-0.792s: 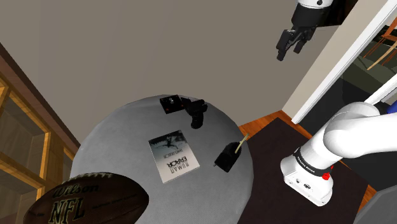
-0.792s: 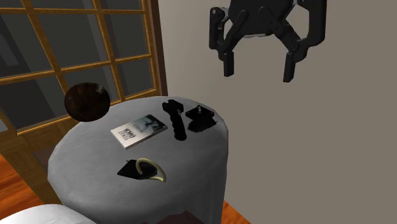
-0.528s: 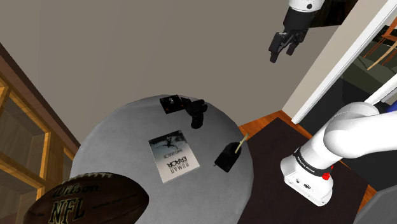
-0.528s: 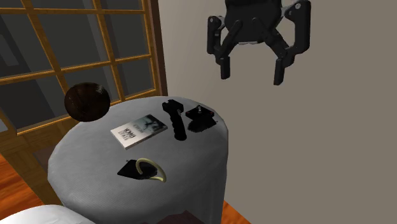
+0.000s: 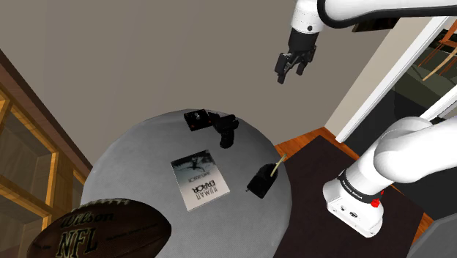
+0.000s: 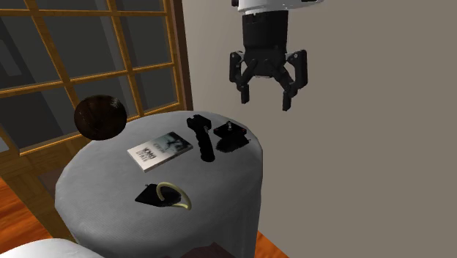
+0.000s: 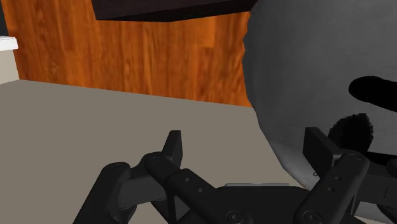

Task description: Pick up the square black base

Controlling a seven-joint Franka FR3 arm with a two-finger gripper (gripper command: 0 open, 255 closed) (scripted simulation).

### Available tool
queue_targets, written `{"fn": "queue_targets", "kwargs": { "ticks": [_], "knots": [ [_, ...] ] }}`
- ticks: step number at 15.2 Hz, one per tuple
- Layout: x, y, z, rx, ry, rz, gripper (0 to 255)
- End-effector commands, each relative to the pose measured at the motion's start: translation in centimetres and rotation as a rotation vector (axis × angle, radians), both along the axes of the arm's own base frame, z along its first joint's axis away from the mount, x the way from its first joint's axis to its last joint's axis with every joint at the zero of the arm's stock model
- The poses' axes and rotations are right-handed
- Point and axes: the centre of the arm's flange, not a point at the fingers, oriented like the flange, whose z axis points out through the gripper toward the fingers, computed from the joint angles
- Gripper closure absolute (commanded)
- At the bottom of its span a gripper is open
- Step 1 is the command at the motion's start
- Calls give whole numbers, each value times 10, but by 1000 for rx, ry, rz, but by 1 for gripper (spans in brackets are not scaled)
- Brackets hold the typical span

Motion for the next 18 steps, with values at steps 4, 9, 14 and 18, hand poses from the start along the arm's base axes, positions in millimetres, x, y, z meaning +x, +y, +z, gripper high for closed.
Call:
{"fn": "queue_targets", "kwargs": {
  "ticks": [4, 9, 14, 18],
  "knots": [
    [42, 35, -35, 17, -4, 24, 0],
    [81, 72, -69, 34, -7, 49, 0],
    [119, 111, -102, 50, -10, 73, 0],
    [149, 143, -128, 63, -13, 92, 0]
  ]
}}
